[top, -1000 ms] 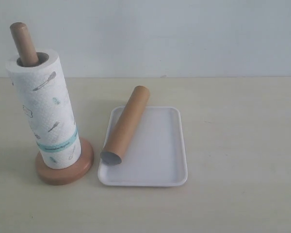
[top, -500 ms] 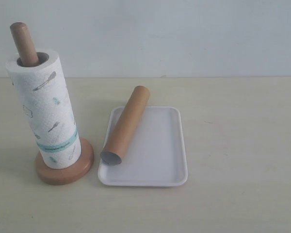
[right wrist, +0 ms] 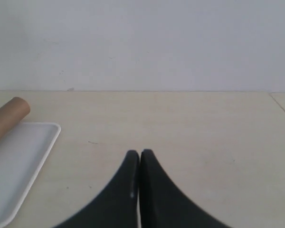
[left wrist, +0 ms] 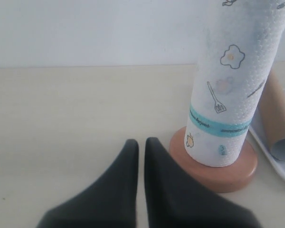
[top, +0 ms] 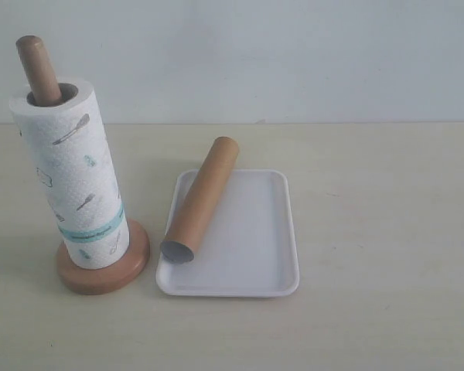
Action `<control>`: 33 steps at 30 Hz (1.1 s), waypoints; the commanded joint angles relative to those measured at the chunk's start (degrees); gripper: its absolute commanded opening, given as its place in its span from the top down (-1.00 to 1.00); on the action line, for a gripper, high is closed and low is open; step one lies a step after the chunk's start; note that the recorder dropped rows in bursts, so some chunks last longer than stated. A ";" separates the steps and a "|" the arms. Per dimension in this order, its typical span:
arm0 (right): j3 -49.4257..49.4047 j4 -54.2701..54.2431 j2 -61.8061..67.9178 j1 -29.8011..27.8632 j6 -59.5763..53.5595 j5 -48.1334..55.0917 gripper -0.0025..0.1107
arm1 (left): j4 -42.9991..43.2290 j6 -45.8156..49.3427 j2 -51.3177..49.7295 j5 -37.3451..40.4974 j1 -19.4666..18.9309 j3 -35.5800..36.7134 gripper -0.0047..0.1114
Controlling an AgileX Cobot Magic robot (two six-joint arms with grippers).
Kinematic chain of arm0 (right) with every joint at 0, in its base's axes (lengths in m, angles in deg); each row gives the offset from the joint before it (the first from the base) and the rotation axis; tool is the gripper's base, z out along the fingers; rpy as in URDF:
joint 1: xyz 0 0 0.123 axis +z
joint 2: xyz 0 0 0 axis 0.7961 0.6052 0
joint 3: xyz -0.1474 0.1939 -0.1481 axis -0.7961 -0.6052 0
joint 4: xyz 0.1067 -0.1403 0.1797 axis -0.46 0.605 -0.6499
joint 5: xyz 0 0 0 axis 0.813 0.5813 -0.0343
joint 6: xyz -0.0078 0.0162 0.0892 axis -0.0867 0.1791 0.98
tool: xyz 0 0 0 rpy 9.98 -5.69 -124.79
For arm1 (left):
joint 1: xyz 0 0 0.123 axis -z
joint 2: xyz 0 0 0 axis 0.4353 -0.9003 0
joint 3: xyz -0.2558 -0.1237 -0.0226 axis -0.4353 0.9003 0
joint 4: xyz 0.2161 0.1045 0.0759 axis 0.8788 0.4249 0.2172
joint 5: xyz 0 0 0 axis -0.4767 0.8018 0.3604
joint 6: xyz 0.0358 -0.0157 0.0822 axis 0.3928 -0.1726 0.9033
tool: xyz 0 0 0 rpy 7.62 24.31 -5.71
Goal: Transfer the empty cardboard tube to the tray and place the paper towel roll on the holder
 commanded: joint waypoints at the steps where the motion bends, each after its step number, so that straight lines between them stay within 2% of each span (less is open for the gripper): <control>1: -2.37 -4.10 -1.25 -0.35 -6.68 -1.27 0.96 | 0.09 0.24 0.09 -0.02 0.26 0.20 0.85; 9: -13.08 -6.96 -9.59 -0.35 -6.92 -6.43 0.96 | 0.09 0.24 0.09 -0.02 0.26 0.20 0.85; 13: -13.08 -8.13 -9.59 -0.35 -7.26 0.38 0.96 | 0.09 0.24 0.09 -0.02 0.26 0.20 0.85; 21: -13.08 -7.47 -9.59 -0.35 -7.48 0.51 0.96 | 0.09 0.24 0.09 -0.02 0.26 0.20 0.85; 26: -13.08 -7.68 -9.59 -4.51 -7.71 0.63 0.96 | 0.09 0.24 0.09 -0.02 0.26 0.20 0.85; 33: -13.08 -7.68 -9.59 -4.84 -7.71 0.63 0.96 | 0.09 0.24 0.09 -0.02 0.26 0.20 0.85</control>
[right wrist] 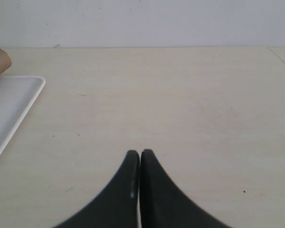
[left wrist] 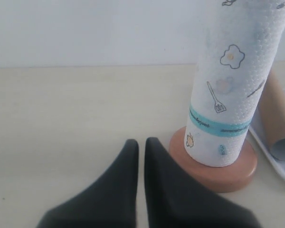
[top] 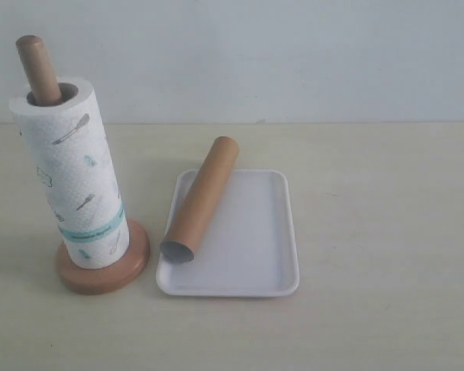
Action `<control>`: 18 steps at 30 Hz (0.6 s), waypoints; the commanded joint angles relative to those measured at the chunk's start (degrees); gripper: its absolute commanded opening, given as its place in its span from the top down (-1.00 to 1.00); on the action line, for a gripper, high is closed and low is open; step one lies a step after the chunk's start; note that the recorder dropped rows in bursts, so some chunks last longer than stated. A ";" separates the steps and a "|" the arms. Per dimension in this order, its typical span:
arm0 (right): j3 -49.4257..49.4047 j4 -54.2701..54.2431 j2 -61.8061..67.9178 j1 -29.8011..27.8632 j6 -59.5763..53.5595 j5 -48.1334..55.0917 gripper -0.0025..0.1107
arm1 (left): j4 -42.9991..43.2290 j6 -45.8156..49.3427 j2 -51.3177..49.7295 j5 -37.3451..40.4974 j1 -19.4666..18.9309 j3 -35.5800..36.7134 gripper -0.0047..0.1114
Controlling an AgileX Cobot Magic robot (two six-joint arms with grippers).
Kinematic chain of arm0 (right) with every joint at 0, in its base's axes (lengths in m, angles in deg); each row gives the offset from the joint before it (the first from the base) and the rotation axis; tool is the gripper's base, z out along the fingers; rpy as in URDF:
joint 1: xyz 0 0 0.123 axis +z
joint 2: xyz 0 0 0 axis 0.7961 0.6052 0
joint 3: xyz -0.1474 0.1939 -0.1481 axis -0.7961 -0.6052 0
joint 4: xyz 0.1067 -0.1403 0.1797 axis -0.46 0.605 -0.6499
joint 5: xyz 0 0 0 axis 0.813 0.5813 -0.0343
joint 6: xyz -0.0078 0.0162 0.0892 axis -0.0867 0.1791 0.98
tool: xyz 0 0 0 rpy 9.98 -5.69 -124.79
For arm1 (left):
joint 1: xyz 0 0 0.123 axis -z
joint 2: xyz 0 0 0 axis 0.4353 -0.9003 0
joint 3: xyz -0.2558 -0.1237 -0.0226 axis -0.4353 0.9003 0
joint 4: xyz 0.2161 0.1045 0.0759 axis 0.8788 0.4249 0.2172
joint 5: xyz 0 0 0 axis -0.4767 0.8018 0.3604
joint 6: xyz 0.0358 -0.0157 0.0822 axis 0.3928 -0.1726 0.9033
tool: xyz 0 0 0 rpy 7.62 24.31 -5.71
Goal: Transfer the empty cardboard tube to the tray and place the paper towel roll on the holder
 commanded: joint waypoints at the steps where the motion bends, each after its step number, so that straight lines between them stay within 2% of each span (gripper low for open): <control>1: 0.01 -0.11 -0.26 -0.39 -0.19 -0.23 0.96 | 0.09 0.24 0.09 -0.02 0.16 0.20 0.85; 18: 0.01 -0.11 -0.26 -0.39 0.04 -0.23 0.96 | 0.09 0.24 0.09 -0.02 0.16 0.20 0.85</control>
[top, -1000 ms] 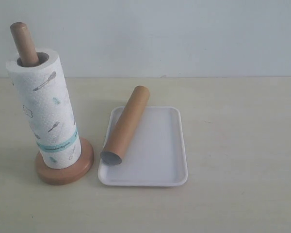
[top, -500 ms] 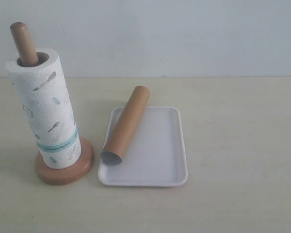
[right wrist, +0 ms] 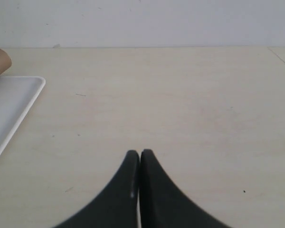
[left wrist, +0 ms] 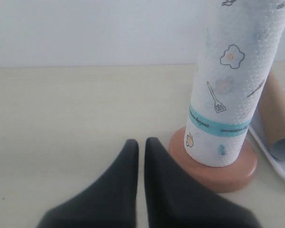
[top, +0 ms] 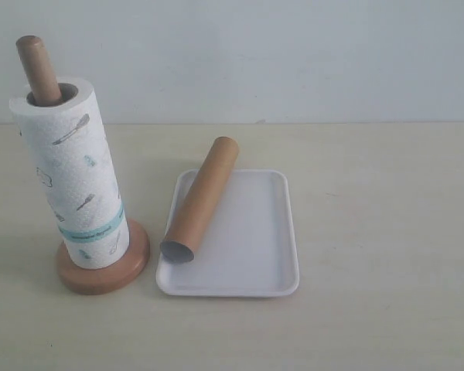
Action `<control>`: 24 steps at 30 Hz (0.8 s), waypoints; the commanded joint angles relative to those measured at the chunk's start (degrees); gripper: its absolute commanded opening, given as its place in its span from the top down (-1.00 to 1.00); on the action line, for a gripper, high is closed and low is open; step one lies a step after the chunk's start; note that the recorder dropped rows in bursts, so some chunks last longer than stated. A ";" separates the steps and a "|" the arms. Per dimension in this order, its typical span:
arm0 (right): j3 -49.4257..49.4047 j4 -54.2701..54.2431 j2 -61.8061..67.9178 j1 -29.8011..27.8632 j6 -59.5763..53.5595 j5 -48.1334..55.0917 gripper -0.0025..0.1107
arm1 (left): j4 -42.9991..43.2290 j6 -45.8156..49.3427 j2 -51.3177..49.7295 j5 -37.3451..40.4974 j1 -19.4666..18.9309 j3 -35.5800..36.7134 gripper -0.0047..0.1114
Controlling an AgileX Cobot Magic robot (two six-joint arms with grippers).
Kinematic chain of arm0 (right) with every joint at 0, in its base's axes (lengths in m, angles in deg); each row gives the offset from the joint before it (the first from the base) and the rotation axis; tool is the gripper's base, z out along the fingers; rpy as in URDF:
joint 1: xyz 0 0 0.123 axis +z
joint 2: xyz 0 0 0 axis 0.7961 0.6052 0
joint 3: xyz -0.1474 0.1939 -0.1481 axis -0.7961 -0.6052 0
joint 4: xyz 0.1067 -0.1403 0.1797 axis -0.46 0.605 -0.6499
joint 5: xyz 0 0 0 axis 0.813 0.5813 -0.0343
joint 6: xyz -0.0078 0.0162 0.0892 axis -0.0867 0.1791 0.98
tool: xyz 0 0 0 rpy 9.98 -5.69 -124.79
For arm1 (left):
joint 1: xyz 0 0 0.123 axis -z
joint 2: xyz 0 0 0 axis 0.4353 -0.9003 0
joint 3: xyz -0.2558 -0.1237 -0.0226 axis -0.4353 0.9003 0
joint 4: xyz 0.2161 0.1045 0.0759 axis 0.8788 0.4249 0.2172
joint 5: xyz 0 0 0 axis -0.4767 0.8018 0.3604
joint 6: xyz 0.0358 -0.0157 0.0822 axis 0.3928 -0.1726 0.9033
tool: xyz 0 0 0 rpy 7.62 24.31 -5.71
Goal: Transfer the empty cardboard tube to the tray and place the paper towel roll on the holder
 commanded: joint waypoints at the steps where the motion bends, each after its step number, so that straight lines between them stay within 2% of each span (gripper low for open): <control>1: 0.01 -0.11 -0.26 -0.30 0.04 -0.23 0.96 | 0.09 0.24 0.09 -0.02 0.16 0.20 0.85; 24: 0.01 -0.11 -0.26 -0.30 0.04 -1.03 0.96 | 0.09 0.24 0.09 -0.02 0.16 0.20 0.85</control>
